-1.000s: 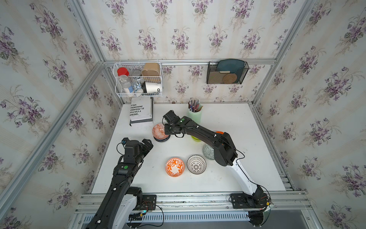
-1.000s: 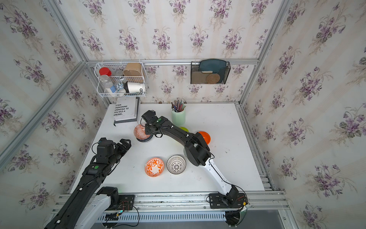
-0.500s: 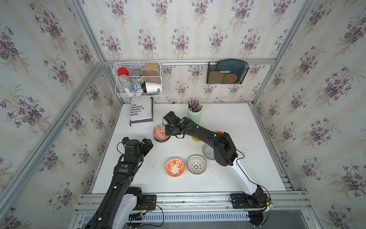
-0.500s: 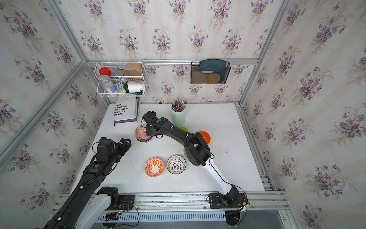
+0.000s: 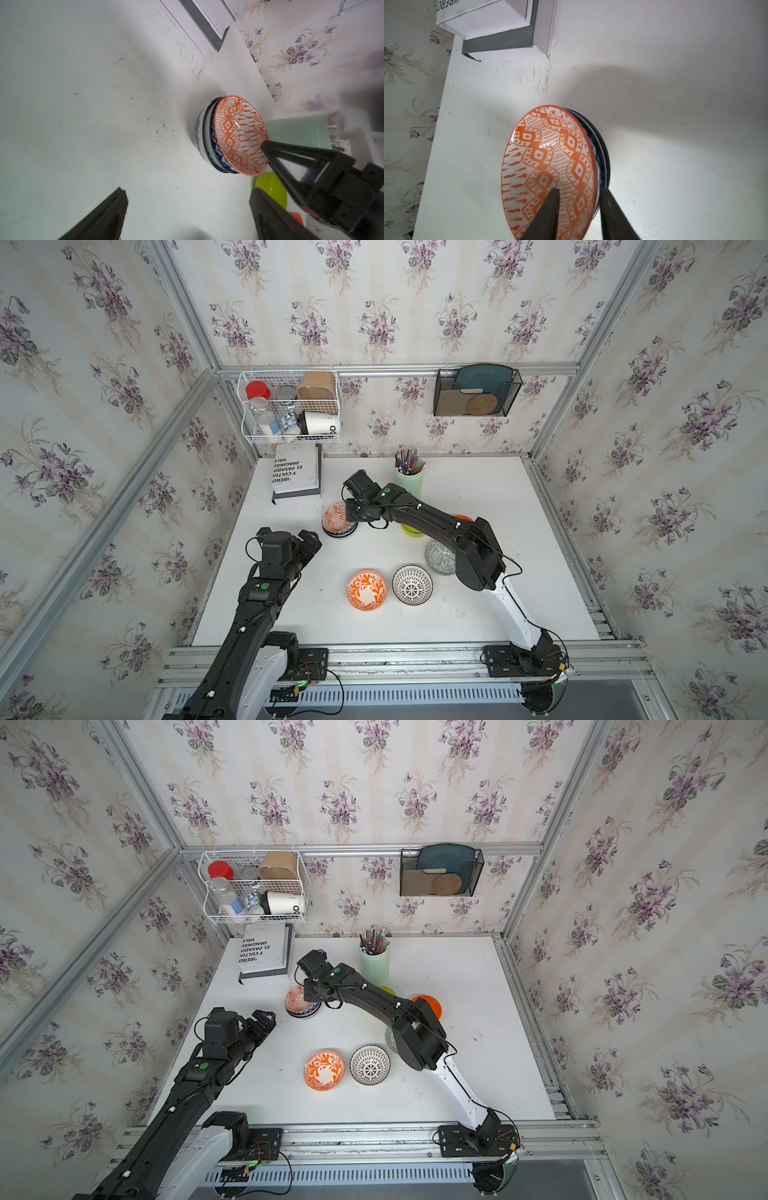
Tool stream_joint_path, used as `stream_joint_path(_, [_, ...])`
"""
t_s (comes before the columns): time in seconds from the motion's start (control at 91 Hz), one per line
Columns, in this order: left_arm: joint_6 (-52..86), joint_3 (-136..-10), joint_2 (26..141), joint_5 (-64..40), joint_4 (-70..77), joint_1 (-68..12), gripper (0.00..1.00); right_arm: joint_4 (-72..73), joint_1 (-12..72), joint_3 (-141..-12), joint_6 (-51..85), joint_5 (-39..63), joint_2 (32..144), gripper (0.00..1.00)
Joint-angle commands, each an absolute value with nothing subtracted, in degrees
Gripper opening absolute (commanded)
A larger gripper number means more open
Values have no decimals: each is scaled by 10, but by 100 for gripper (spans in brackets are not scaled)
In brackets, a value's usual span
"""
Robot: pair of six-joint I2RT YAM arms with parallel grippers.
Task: Stack the bowls
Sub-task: Place the bowl on the bowl.
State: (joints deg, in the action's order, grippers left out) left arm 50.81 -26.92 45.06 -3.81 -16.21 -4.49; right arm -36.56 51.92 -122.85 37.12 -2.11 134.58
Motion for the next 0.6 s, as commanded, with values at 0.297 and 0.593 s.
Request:
stream_joint_path(0.297, [503,-272,451,-46,-146,-40,95,-334,520,-1178,386,-30,1319,17])
stream_joint_path(0.593, [502,-272,455,-48,-144,-38,95,-330,520,-1173,386,-29,1322,10])
